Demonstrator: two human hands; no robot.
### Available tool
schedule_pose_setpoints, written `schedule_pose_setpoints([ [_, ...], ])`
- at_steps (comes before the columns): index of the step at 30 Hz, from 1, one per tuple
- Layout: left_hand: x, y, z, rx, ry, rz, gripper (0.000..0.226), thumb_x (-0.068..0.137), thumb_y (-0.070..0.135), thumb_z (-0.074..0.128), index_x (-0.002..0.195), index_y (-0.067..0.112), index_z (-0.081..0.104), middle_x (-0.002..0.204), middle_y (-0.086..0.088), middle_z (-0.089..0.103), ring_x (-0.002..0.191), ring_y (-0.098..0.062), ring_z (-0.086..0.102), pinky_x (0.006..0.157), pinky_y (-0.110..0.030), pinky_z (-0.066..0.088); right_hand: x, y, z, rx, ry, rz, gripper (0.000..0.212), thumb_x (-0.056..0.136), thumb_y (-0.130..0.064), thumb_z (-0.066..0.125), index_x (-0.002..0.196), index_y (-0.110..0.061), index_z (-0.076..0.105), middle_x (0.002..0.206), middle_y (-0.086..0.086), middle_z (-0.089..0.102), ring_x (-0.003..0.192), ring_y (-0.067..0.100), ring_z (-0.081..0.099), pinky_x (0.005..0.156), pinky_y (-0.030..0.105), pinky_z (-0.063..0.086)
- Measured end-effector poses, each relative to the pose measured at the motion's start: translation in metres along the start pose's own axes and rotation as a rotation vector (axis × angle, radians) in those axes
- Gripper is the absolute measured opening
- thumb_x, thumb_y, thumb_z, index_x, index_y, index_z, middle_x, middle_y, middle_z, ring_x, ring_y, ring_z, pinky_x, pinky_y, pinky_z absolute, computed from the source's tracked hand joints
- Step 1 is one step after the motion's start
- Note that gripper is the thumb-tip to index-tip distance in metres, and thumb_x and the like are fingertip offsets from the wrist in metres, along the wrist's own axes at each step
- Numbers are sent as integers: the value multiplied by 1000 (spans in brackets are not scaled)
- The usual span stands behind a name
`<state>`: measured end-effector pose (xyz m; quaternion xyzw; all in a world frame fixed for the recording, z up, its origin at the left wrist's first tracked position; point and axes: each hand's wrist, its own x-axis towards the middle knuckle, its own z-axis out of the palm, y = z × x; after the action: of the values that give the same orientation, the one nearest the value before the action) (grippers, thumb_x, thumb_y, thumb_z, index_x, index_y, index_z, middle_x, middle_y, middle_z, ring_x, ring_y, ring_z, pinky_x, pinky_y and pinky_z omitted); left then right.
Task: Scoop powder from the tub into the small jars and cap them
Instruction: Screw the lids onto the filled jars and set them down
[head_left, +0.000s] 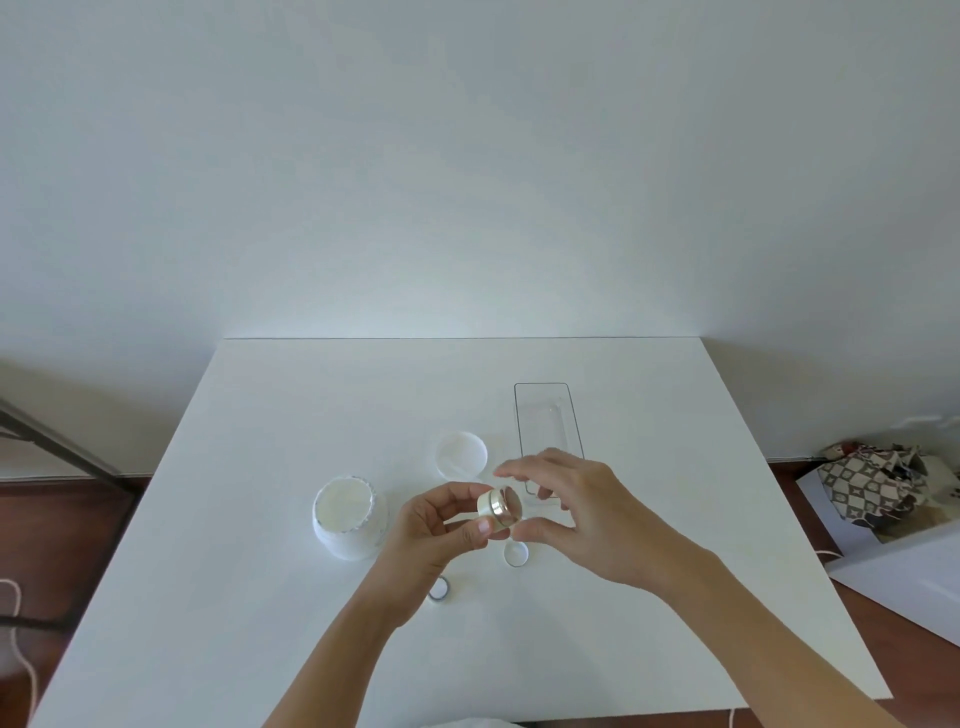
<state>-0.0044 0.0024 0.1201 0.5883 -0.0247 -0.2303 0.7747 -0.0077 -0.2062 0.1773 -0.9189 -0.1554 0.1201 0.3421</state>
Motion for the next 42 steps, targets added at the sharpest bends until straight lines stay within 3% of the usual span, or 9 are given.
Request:
schedule_pose_setpoints([
  [2,0,0,-1,17,-13,5,36,77,31,81,109,17,73,110,-10,77,98,-29,75,87,-30,56,-1,2,-2,-10,-20,-38,44,84,-30,69,119,-48,50,107,-27,53,94,-6,52,74,6,39],
  [6,-1,-2,1,12,-18,3,37,76,28,81,109,15,73,107,-12,77,96,-29,75,87,-31,56,0,-4,3,13,28,4,8,89,-37,62,96,-32,61,84,-14,58,76,4,52,67,16,42],
  [9,-1,-2,3,23,-27,0,37,74,29,82,108,16,73,106,-11,78,96,-30,75,87,-30,57,1,-7,8,-114,43,49,39,94,-51,45,72,-19,53,64,-8,50,60,10,45,61,33,45],
  [13,-1,0,2,13,-19,7,42,76,29,81,112,11,71,108,-12,77,98,-31,75,88,-32,56,-4,-6,7,-19,75,-4,17,91,-47,55,103,-36,57,94,-19,56,89,-6,49,76,20,45],
  [15,-1,1,1,1,-24,9,34,77,29,80,108,17,73,107,-10,77,99,-31,75,86,-29,56,-4,-4,5,10,22,-52,33,88,-34,65,117,-43,53,109,-23,54,102,-7,46,85,18,43],
  [24,-1,2,2,-15,2,41,31,72,23,83,102,20,76,105,-9,78,94,-29,76,81,-24,55,1,-10,18,74,95,18,11,94,-42,54,92,-31,57,79,-28,58,87,-5,48,71,11,41],
  [31,3,1,8,22,32,86,27,77,8,79,98,24,76,103,-8,79,98,-29,75,85,-25,55,7,-9,22,45,134,224,51,95,-54,41,72,-10,54,59,-5,48,49,8,37,49,20,29],
  [37,6,0,8,48,40,84,27,76,9,78,95,29,77,97,-3,79,93,-25,77,83,-24,55,5,-10,14,152,122,211,19,88,-48,58,96,-32,58,77,-12,66,74,2,60,60,18,47],
  [42,8,-6,7,83,33,77,26,75,11,81,98,22,75,93,-9,80,91,-25,77,86,-27,57,11,-10,14,146,69,279,24,91,-41,58,96,-18,64,83,-6,67,74,9,61,63,21,46],
])
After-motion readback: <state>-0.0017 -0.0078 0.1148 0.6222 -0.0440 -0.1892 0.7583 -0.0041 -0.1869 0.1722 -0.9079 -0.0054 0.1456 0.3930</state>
